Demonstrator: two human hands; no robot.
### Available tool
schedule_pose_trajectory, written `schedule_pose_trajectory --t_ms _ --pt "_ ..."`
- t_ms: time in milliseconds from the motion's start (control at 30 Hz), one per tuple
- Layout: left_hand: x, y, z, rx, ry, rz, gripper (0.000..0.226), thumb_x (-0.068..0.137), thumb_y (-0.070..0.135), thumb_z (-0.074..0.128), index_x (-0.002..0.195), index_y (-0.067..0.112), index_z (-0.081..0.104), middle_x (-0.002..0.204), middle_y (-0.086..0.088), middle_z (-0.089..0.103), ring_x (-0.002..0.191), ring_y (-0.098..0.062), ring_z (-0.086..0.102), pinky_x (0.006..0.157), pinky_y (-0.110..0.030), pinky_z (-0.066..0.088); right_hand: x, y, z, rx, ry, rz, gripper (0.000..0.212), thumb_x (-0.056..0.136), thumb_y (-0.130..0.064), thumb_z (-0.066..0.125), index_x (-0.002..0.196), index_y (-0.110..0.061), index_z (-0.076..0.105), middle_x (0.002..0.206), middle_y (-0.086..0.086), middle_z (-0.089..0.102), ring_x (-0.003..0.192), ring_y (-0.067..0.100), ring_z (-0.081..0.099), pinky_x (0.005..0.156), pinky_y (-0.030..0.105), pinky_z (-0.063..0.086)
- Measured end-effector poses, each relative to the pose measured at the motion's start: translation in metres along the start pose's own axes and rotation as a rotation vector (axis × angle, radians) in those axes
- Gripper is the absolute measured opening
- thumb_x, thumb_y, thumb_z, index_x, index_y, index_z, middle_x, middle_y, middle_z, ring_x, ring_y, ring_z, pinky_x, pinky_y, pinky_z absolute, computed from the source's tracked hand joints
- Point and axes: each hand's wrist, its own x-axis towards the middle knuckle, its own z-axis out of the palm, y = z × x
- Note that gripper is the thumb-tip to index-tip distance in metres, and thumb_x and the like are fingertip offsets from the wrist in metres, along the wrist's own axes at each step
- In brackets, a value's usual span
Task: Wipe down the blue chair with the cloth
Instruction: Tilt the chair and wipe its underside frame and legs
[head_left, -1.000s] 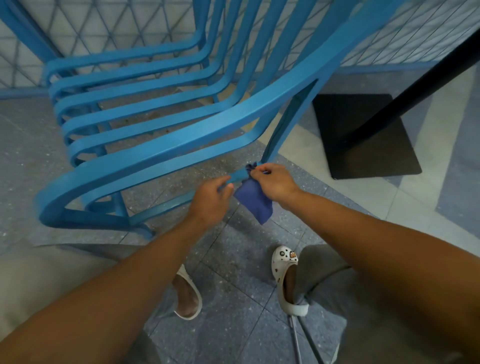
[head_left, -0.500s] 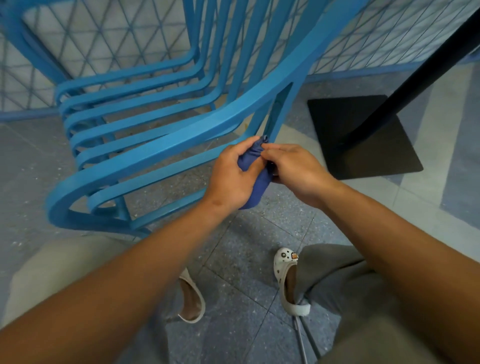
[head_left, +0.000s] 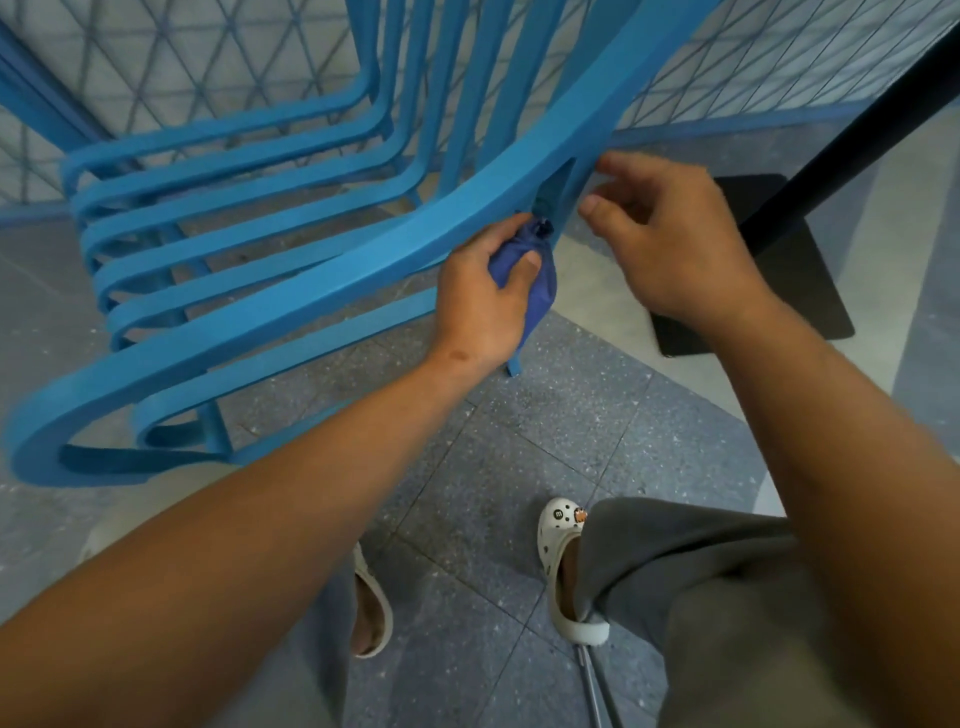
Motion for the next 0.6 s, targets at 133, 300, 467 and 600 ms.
schedule_pose_trajectory --t_ms 133,300,467,600 --pt "-0.001 -0.001 0.022 -0.07 0.175 0.014 0.037 0.093 0.01 0.065 0.13 0.007 0.065 0.125 0.005 0.064 0.121 -0.006 0.058 0.111 -0.023 0.042 0.005 0.001 0.006 0.05 0.003 -0.038 0.032 0.099 -0.03 0.059 0.13 -0.033 0.066 0.099 -0.011 0.074 0.09 0.001 0.068 0.09 0.032 0.057" --pt "0.0 0.004 0.033 -0.131 0.251 0.009 0.034 0.094 0.011 0.066 0.127 0.007 0.067 0.121 0.008 0.064 0.117 -0.005 0.059 0.11 -0.027 0.045 0.007 -0.001 0.007 0.107 0.029 -0.038 0.027 0.101 -0.025 0.058 0.125 -0.029 0.071 0.098 -0.011 0.076 0.087 0.005 0.071 0.087 0.033 0.058" --pt "0.003 -0.014 0.039 -0.251 0.227 -0.288 0.02 0.097 0.019 0.066 0.113 0.009 0.073 0.097 0.01 0.071 0.093 0.002 0.067 0.092 -0.016 0.052 0.008 0.001 0.011 0.145 0.055 -0.027 0.025 0.098 -0.026 0.058 0.116 -0.028 0.075 0.095 -0.004 0.077 0.088 0.019 0.072 0.083 0.048 0.058" --pt "0.013 -0.011 0.04 -0.49 0.252 -0.417 0.009 0.092 0.022 0.071 0.098 0.015 0.075 0.099 -0.003 0.077 0.099 -0.018 0.073 0.099 -0.042 0.056 0.007 0.001 0.012 0.158 0.056 -0.031 0.023 0.098 -0.025 0.058 0.109 -0.031 0.076 0.091 -0.001 0.077 0.086 0.023 0.072 0.08 0.047 0.059"
